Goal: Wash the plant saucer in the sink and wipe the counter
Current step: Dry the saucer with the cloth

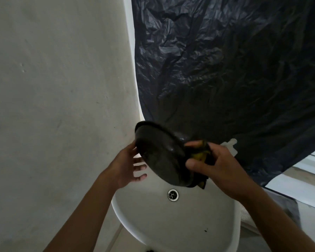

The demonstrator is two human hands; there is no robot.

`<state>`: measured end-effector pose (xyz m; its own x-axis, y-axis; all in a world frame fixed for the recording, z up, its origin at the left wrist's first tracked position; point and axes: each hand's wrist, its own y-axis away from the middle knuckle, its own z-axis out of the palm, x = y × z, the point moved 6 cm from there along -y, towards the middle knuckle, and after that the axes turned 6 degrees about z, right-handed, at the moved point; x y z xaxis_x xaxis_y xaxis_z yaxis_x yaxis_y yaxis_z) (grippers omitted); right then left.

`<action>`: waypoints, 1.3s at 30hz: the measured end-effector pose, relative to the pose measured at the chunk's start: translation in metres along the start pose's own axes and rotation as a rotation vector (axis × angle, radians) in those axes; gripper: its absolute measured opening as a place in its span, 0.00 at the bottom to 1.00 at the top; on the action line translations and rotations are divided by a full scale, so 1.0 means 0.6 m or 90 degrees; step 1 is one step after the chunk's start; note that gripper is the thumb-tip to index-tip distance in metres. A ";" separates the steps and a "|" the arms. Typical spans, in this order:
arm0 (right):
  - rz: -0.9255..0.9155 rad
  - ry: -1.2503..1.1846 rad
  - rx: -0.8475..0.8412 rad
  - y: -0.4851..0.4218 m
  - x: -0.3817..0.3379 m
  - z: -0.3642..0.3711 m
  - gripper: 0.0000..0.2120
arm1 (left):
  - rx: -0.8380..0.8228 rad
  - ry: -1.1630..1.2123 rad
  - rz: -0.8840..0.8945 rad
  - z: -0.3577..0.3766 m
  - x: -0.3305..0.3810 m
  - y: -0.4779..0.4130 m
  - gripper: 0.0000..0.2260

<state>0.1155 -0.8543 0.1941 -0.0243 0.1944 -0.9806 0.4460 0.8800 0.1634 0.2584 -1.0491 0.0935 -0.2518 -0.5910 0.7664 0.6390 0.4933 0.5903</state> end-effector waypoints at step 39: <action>-0.177 0.409 0.010 -0.089 0.035 0.182 0.19 | -0.052 0.135 0.313 0.032 0.019 0.025 0.18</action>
<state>0.1887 -0.9448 0.1532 -0.6613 0.1853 -0.7269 0.3595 0.9288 -0.0903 0.2509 -1.0361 0.1160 0.2373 -0.4231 0.8745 0.7014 0.6975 0.1471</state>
